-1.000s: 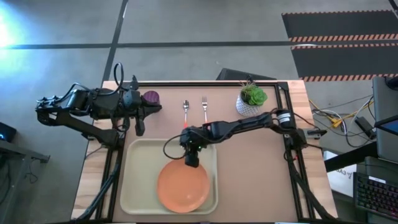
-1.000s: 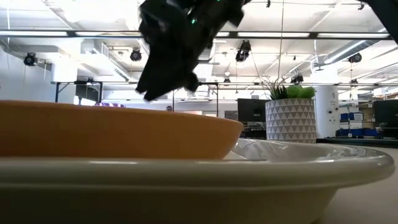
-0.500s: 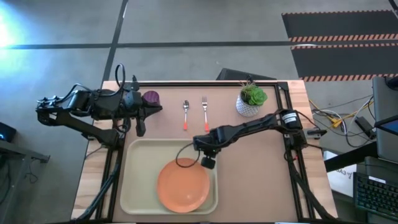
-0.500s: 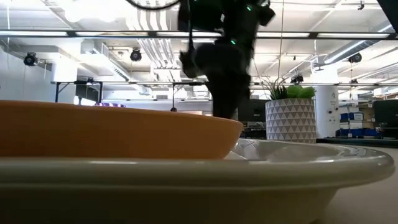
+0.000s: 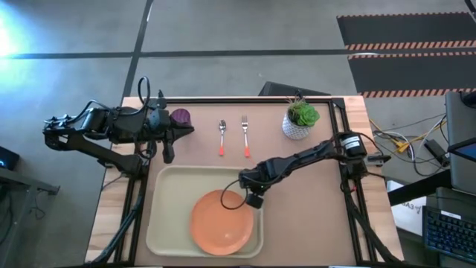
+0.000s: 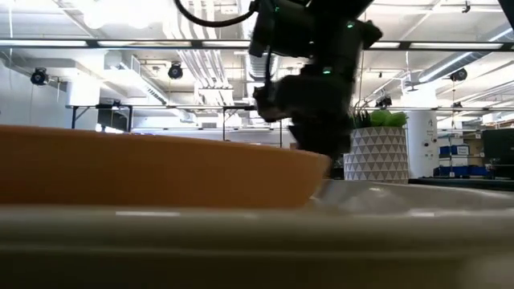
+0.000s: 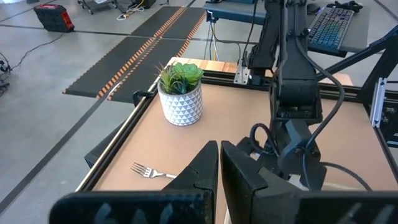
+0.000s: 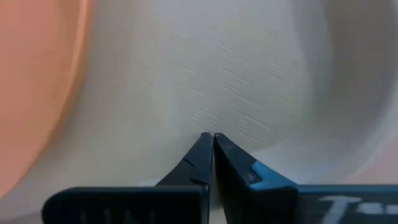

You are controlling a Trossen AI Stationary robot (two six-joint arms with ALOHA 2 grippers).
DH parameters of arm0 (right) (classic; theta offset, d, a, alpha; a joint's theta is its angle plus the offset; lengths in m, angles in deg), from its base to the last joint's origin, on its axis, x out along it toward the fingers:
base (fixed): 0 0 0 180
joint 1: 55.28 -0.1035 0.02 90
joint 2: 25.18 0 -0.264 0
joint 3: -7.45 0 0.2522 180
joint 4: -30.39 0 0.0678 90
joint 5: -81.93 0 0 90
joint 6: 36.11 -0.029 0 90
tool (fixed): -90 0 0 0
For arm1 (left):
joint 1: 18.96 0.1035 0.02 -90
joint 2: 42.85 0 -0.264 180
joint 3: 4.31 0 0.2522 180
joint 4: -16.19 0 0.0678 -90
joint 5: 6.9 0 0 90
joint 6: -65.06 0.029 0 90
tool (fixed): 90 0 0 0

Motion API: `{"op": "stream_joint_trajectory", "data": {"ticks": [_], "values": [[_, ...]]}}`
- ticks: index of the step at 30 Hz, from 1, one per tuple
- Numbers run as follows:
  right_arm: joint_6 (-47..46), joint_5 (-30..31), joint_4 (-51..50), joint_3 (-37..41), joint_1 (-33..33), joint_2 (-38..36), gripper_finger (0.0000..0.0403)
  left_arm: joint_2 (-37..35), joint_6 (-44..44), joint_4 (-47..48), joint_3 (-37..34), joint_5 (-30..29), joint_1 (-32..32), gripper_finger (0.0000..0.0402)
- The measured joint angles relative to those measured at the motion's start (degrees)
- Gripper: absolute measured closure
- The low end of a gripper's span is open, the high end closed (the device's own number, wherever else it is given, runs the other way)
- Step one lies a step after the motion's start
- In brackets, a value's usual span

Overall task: Pick and place plate/cup/fork/spoon on tray
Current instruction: Adjust the white tray

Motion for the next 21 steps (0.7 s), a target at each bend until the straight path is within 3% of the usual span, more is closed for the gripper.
{"op": "stream_joint_trajectory", "data": {"ticks": [12,16,21], "values": [[1.8,3.7,-12.1,8.8,1.2,-11.7,0.0395,0.0,-0.1,-0.1,0.0,0.0,0.0,0.0402],[-0.9,3.7,-11.5,12.1,1.3,-16.2,0.0395,0.0,-0.1,-0.1,0.0,0.0,0.0,0.0402],[-6.4,3.7,-3.1,13.3,-0.1,-21.3,0.0395,0.0,-0.1,-0.2,0.0,0.0,0.0,0.0402]]}}
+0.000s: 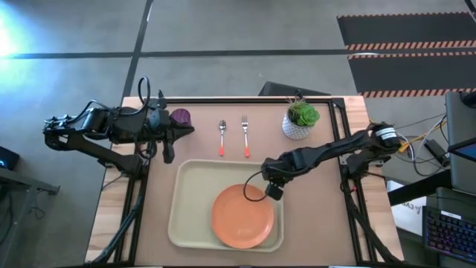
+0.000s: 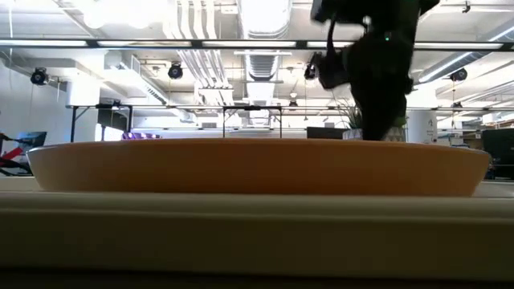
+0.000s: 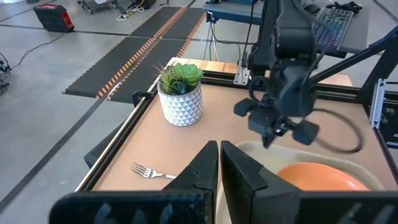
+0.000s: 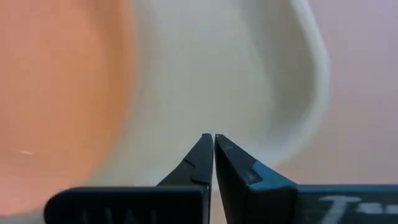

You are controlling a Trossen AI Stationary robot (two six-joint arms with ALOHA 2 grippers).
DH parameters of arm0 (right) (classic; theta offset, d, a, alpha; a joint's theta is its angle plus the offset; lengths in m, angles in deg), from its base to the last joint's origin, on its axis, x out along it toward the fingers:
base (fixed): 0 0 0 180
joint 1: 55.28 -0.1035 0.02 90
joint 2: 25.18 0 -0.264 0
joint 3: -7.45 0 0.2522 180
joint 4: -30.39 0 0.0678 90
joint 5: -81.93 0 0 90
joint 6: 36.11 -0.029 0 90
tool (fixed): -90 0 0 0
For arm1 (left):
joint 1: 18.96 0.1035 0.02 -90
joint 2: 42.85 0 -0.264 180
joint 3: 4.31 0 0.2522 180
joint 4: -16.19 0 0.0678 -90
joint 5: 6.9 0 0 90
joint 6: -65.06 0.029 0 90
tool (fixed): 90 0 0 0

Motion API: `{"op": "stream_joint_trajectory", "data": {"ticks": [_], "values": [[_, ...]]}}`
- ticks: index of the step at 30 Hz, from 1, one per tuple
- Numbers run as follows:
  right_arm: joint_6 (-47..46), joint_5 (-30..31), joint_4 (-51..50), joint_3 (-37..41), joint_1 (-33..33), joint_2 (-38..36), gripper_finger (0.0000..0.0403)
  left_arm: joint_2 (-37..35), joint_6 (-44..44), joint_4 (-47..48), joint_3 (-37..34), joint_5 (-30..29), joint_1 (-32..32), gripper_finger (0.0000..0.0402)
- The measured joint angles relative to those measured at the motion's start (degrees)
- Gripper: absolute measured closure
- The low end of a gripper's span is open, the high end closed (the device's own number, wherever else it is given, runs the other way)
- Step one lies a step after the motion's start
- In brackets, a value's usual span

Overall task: Pick and place plate/cup/fork/spoon on tray
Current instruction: Adjust the white tray

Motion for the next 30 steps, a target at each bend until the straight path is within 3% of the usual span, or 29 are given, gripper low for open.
{"op": "stream_joint_trajectory", "data": {"ticks": [6,22,30], "values": [[-5.2,0.0,3.1,1.6,-2.5,-1.6,0.0395,0.0,0.0,0.0,0.0,0.0,0.0,0.0402],[-15.9,-3.2,11.0,5.9,-8.3,4.7,0.0395,0.0,0.0,0.0,-0.1,-0.3,0.0,0.0402],[-16.7,-5.1,8.5,6.4,-10.8,4.8,0.0395,0.0,0.0,0.0,-0.1,-0.4,0.0,0.0402]]}}
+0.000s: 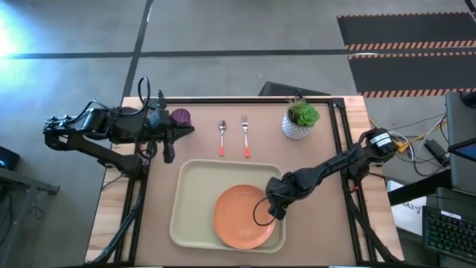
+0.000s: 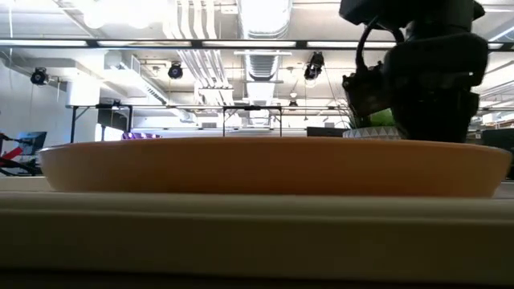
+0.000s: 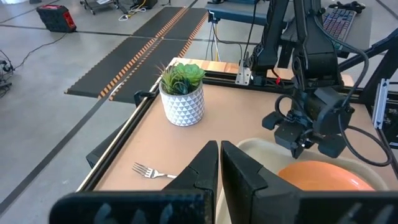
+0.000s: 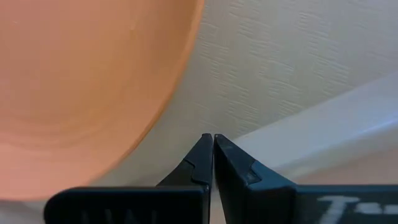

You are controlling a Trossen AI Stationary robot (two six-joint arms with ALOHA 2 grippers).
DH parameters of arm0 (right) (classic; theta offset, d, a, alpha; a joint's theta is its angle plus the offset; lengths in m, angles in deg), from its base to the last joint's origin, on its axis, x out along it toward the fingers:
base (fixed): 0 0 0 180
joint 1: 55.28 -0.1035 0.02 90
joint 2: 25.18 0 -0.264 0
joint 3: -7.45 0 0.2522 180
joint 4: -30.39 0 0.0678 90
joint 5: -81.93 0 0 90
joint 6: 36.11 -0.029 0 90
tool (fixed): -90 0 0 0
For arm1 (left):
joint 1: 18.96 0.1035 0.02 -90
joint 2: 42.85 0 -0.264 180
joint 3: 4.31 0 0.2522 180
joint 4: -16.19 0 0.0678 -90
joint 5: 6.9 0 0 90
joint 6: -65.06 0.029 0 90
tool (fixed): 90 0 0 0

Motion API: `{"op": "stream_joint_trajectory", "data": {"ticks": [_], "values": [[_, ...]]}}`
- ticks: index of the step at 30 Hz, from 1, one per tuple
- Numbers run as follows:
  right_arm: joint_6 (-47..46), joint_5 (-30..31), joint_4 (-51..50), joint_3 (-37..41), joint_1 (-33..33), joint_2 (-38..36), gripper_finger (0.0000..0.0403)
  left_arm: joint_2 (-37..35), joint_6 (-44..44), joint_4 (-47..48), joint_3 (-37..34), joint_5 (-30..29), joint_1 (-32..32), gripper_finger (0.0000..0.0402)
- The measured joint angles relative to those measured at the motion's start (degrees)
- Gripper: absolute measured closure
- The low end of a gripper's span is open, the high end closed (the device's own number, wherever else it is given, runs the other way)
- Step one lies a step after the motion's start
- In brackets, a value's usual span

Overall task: Pick and place plate/cup/fork/spoon on tray
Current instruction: Adjust the white tray

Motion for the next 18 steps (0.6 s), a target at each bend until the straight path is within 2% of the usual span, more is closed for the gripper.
{"op": "stream_joint_trajectory", "data": {"ticks": [10,18], "values": [[5.9,0.0,-13.1,0.2,-0.5,-3.6,0.0395,0.0,0.0,-1.3,-0.5,0.0,0.0,0.0402],[5.2,0.5,-14.4,0.2,0.3,-7.0,0.0395,0.0,0.0,-1.3,-0.6,0.0,0.0,0.0402]]}}
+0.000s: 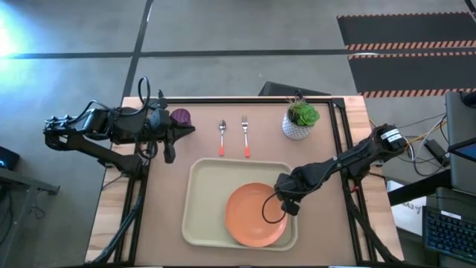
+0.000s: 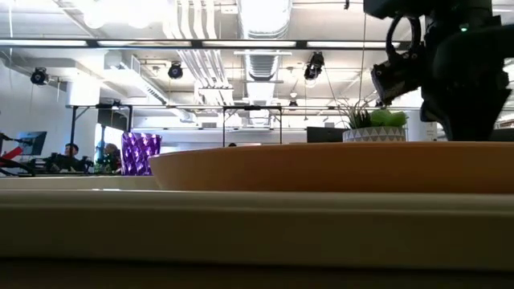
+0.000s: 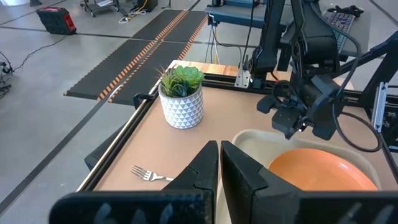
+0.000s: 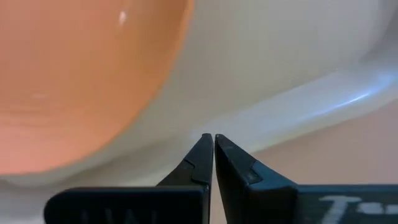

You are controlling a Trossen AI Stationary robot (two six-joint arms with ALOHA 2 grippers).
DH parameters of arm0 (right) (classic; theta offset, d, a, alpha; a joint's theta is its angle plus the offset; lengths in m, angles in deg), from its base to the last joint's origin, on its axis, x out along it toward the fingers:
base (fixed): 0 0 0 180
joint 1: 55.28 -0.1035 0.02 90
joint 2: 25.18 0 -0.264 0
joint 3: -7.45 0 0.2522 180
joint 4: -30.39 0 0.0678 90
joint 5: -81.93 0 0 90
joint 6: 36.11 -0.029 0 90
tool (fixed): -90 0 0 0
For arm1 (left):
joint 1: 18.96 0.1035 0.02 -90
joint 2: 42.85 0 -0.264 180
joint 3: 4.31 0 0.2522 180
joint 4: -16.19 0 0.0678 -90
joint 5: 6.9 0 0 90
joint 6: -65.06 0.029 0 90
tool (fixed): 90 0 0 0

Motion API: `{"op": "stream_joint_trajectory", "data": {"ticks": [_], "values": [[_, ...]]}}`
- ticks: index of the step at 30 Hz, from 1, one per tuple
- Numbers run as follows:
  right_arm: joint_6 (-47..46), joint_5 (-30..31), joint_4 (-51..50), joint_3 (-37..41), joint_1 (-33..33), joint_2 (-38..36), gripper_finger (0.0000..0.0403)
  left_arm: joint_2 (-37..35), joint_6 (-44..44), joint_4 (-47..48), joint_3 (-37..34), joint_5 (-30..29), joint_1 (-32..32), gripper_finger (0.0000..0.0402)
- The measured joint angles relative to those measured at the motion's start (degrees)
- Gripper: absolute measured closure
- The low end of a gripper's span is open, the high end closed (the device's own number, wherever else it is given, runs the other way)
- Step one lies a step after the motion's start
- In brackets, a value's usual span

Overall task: Pick and place plate/cup/fork/spoon on tray
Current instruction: Adjust the white tray

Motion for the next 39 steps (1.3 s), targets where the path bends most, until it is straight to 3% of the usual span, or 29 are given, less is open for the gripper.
{"op": "stream_joint_trajectory", "data": {"ticks": [7,13,18,22,29,39], "values": [[-10.4,-0.4,1.7,-0.5,-3.1,-5.0,0.0395,0.0,0.0,0.0,0.0,0.0,0.0,0.0402],[-25.9,-3.2,7.8,-0.5,-11.5,-9.5,0.0395,0.0,0.4,0.0,0.0,-0.1,0.0,0.0402],[-41.1,4.2,15.2,-0.5,-20.1,-10.3,0.0395,0.0,0.5,0.0,0.0,-0.1,0.0,0.0402],[-48.1,8.8,21.8,-0.5,-24.7,-7.6,0.0395,0.0,0.5,0.0,0.0,-0.2,0.0,0.0402],[-52.4,8.6,31.8,-1.3,-27.6,0.4,0.0395,0.0,1.7,0.0,0.0,-0.3,0.0,0.0402],[-53.8,5.6,30.2,-11.5,-29.6,12.9,0.0395,0.0,2.0,0.0,0.0,-0.3,0.0,0.0402]]}}
